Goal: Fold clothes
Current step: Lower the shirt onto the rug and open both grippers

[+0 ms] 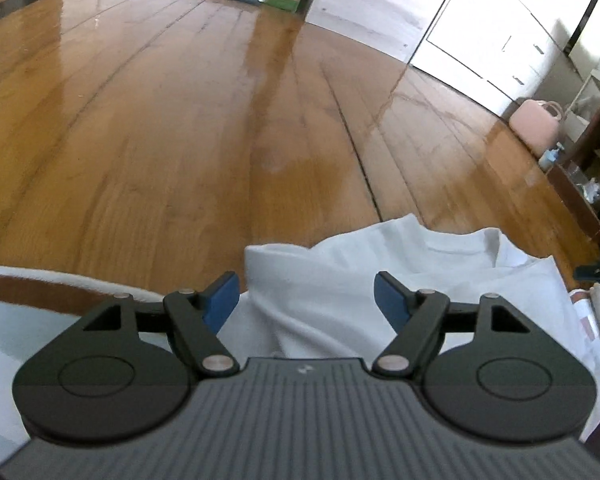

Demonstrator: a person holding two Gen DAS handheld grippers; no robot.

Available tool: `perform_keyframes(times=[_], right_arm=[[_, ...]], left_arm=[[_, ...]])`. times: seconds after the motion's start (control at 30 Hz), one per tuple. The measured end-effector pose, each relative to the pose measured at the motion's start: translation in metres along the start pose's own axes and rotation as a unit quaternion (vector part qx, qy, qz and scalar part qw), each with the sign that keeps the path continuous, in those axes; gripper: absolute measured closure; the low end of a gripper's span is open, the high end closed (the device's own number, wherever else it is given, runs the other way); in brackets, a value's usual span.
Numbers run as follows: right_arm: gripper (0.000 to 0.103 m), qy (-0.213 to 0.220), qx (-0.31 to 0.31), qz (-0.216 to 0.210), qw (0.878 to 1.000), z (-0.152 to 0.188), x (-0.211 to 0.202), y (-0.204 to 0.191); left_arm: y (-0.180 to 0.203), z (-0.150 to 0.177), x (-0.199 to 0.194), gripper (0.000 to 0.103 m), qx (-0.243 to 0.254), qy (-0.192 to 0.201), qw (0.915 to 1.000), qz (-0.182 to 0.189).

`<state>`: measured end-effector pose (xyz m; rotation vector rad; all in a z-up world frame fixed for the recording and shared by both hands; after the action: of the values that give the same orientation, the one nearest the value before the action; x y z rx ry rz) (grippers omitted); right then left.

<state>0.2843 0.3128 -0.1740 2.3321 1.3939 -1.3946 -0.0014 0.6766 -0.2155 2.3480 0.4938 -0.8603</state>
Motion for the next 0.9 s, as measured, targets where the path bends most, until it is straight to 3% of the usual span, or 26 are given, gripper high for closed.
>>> perform_keyframes(times=[0.07,0.1,0.13,0.17,0.2,0.23,0.33,0.37,0.4,0.5,0.57,0.7,0.8,0.87,0.9], right_arm=[[0.094,-0.006,-0.035,0.028,0.999,-0.005,0.007,-0.005],[0.09,-0.009,-0.047,0.042,0.998,-0.008,0.01,-0.005],[0.089,-0.01,-0.054,0.057,0.997,-0.006,0.01,-0.004],[0.076,-0.013,-0.058,0.071,0.996,-0.007,0.013,-0.002],[0.062,-0.013,-0.057,0.081,0.995,-0.007,0.015,0.0],[0.058,-0.013,-0.056,0.091,0.994,-0.006,0.017,0.002],[0.057,-0.036,-0.058,0.096,0.993,0.0,0.03,0.006],[0.065,-0.035,-0.064,0.094,0.993,0.001,0.033,0.005],[0.101,-0.027,-0.078,0.089,0.993,0.002,0.035,0.002],[0.099,0.043,-0.122,0.095,0.987,0.0,0.017,-0.017],[0.099,0.068,-0.116,0.103,0.986,0.0,0.005,-0.018],[0.099,0.099,-0.086,0.095,0.987,-0.008,-0.022,-0.015],[0.099,0.128,-0.07,0.09,0.985,-0.028,-0.038,-0.012],[0.099,0.132,-0.052,0.12,0.983,-0.041,-0.033,-0.005],[0.093,0.133,-0.042,0.143,0.98,-0.046,-0.029,-0.001]], left_arm=[[-0.003,-0.004,0.009,0.033,0.001,-0.016,0.9999,0.003],[-0.001,-0.006,0.01,0.046,0.011,-0.01,0.9999,0.002],[0.0,-0.008,0.011,0.077,0.022,-0.003,0.9998,0.0],[0.002,-0.01,0.012,0.089,0.033,0.003,0.9995,-0.001],[0.005,-0.011,0.013,0.09,0.042,0.003,0.9991,-0.003],[0.009,-0.01,0.013,0.09,0.05,-0.002,0.9987,-0.005],[0.024,-0.007,0.014,0.087,0.082,-0.006,0.9965,-0.013],[0.028,-0.006,0.017,0.087,0.1,-0.008,0.9947,-0.026],[0.032,-0.005,0.019,0.087,0.117,-0.009,0.9923,-0.04],[0.041,-0.004,0.018,0.093,0.161,-0.002,0.9832,-0.086],[0.043,-0.008,0.01,0.093,0.162,0.012,0.9802,-0.113],[0.047,-0.024,-0.022,0.093,0.131,0.059,0.9826,-0.117],[0.059,-0.041,-0.034,0.093,0.146,0.087,0.9769,-0.13],[0.059,-0.055,-0.03,0.09,0.144,0.099,0.9741,-0.144],[0.056,-0.061,-0.024,0.082,0.141,0.106,0.9716,-0.157]])
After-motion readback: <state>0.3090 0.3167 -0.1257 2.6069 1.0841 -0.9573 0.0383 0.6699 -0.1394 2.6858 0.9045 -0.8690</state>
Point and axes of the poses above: each gripper's, at about its wrist camera, not at the fingertips, and x roughly the way its jaws point, y to its right, z to its underside, the point moved 6 cm from there along x, roughly the way its jaws point, and after that the axes turned 2 degrees about -x, right-handed, at the moved point
